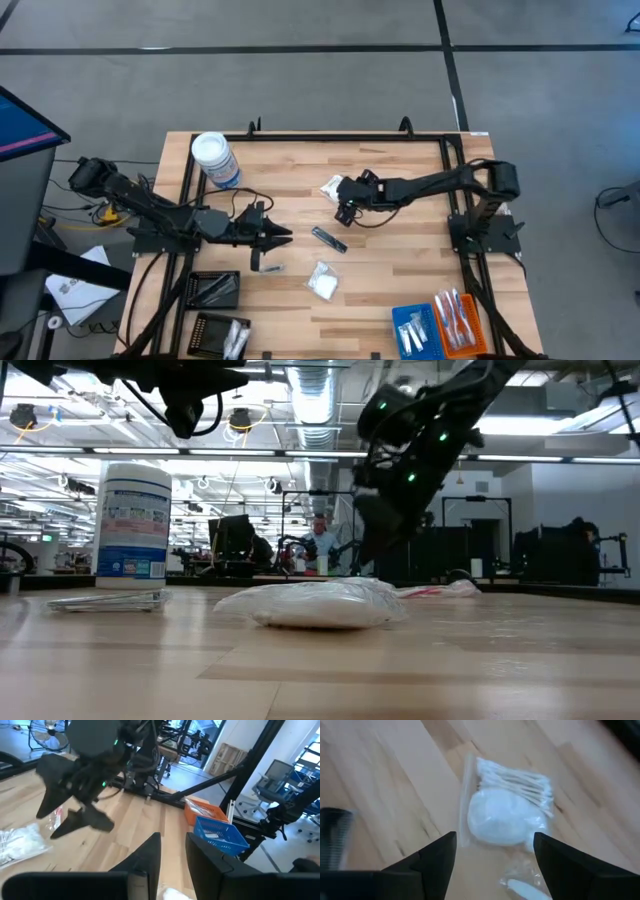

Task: Pick & Place Travel size toiletries
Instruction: Put the vanity pack into the bottom black bin

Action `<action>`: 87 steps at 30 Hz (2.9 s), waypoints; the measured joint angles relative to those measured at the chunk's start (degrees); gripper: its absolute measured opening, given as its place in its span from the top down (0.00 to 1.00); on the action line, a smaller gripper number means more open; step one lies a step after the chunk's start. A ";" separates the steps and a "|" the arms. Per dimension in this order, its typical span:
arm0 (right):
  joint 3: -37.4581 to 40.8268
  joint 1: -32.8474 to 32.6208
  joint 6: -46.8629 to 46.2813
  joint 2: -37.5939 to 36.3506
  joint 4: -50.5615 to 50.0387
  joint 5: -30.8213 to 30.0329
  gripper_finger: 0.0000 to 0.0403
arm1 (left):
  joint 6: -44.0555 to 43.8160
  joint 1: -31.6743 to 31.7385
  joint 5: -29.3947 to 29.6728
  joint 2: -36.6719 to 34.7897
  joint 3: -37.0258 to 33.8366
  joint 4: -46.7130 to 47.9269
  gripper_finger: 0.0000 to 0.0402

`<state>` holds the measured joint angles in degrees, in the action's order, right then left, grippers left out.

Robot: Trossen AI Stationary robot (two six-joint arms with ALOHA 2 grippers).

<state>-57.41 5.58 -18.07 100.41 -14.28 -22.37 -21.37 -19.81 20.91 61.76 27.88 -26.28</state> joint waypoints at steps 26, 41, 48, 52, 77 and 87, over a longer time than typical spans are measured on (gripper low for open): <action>-19.10 0.39 -3.39 16.61 -21.26 -4.48 0.97 | 0.14 -0.10 0.01 0.00 0.00 0.55 0.79; -10.70 -14.17 4.31 -12.83 -7.60 6.06 1.00 | 0.77 -0.09 0.01 0.00 -0.78 0.82 0.79; -1.80 -21.89 7.59 -24.06 6.20 19.62 1.00 | 9.69 -0.13 -2.34 -0.26 -1.46 -1.45 0.79; 0.07 -22.92 8.25 -23.30 11.44 25.51 1.00 | 12.03 -0.16 -10.68 -0.24 -1.46 -4.59 0.79; -26.44 -17.21 3.43 10.81 -6.95 46.02 1.00 | 26.36 -11.04 1.25 13.35 14.16 17.55 0.71; -28.34 -19.67 4.55 11.88 -8.46 45.01 1.00 | 21.79 -11.65 -1.58 17.75 17.51 18.64 0.40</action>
<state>-85.76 -14.09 -13.52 112.29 -22.74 22.65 0.42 -31.46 19.32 79.50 45.39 -7.65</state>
